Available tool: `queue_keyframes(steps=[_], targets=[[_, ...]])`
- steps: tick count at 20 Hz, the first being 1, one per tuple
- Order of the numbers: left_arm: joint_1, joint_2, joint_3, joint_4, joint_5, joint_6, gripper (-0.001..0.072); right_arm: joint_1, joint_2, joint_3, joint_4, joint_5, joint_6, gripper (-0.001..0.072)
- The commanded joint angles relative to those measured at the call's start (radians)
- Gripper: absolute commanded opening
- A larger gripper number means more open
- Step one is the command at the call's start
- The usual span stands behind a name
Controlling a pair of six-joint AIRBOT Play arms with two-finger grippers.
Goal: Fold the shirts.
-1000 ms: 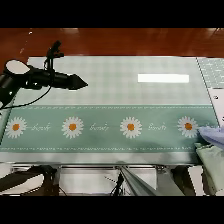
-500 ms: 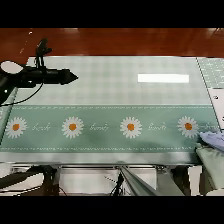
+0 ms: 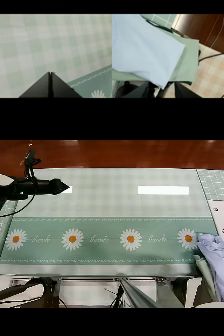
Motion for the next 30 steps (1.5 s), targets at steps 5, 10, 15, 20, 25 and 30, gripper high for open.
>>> queue_keyframes(steps=[5, 10, 15, 20, 25, 30], targets=[[0.006, 0.010, 0.021, -0.004, -0.104, 0.002, 0.0018, 0.000, -0.026, -0.006, 0.356, -0.293, -0.014, 0.0426], [0.005, 0.022, 0.174, -0.033, -0.301, -0.078, 0.0598, 0.039, -0.158, -0.007, 1.040, -0.312, -0.086, 0.0484], [-0.135, 0.077, 0.389, 0.377, -0.412, -0.237, 0.0421, 0.537, -0.224, -0.007, 0.844, -0.310, -0.148, 0.0484], [-0.369, 0.087, 0.360, 0.739, -0.488, -0.439, 0.0720, 1.105, -0.246, -0.007, 0.273, -0.410, -0.080, 0.0501], [-0.519, 0.091, 0.294, 0.863, -0.463, -0.690, 0.0720, 1.241, -0.298, -0.008, 0.333, -0.391, 0.016, 0.0613], [-0.561, 0.080, 0.294, 0.902, -0.409, -0.734, 0.0720, 1.239, -0.370, -0.008, 0.375, -0.319, 0.048, 0.0613]])
